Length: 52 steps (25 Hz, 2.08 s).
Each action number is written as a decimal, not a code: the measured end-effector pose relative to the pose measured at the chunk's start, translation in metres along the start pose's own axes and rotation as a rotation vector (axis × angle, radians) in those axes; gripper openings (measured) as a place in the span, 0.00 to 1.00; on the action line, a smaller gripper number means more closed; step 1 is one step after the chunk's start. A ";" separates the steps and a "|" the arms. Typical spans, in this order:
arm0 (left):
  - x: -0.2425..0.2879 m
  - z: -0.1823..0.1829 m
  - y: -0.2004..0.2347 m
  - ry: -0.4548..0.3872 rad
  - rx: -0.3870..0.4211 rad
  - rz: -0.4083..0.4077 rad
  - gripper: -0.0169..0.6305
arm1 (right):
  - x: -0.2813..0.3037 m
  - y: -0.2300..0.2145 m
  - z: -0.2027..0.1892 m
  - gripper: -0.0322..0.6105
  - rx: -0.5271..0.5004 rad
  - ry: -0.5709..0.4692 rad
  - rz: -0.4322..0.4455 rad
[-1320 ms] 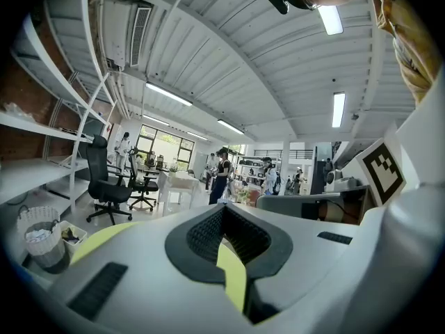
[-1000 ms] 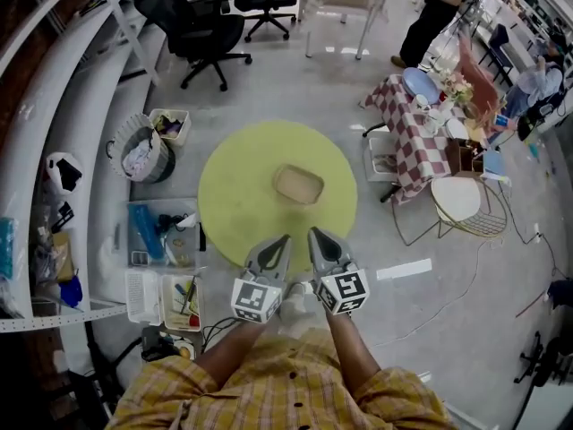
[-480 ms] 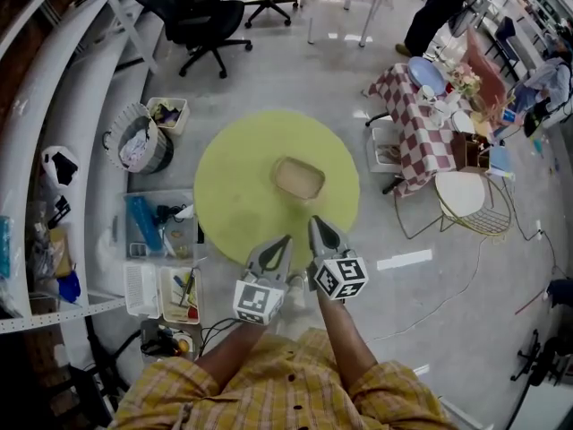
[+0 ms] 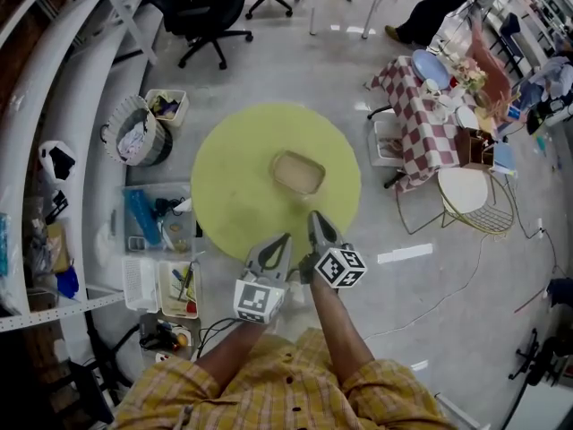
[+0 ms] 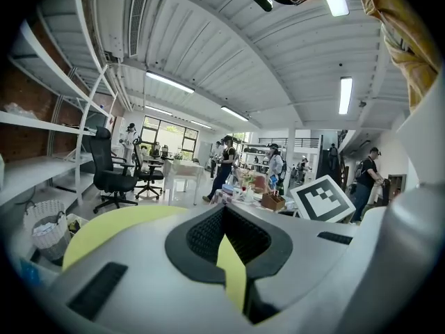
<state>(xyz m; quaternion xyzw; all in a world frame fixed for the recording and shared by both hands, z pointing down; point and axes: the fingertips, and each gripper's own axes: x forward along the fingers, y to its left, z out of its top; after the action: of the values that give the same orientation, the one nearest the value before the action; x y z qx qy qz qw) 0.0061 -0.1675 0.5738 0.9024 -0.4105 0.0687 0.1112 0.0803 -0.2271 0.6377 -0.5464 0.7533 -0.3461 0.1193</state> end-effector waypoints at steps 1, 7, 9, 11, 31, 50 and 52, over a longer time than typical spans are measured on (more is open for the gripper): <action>0.001 -0.001 -0.001 0.001 0.004 0.000 0.03 | 0.001 -0.005 -0.003 0.05 0.014 0.004 -0.002; 0.004 -0.005 -0.002 0.008 0.004 -0.001 0.03 | 0.010 -0.025 -0.021 0.05 0.135 0.021 0.001; 0.005 -0.007 -0.002 0.008 0.000 0.001 0.03 | 0.014 -0.031 -0.023 0.05 0.210 0.004 0.000; 0.008 -0.011 -0.002 0.010 -0.002 0.003 0.03 | 0.019 -0.036 -0.027 0.05 0.267 -0.002 -0.002; 0.017 -0.023 -0.017 0.013 -0.024 0.000 0.03 | 0.039 -0.081 -0.059 0.05 0.600 -0.093 0.037; 0.020 -0.032 -0.010 0.021 -0.017 0.031 0.03 | 0.056 -0.111 -0.078 0.17 0.729 -0.101 0.021; 0.021 -0.029 -0.009 0.019 -0.050 0.045 0.03 | 0.059 -0.116 -0.079 0.19 0.753 -0.110 0.027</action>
<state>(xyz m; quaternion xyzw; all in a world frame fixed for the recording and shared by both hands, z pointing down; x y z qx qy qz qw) 0.0255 -0.1691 0.6044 0.8893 -0.4311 0.0695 0.1359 0.0997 -0.2686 0.7827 -0.4721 0.5731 -0.5671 0.3566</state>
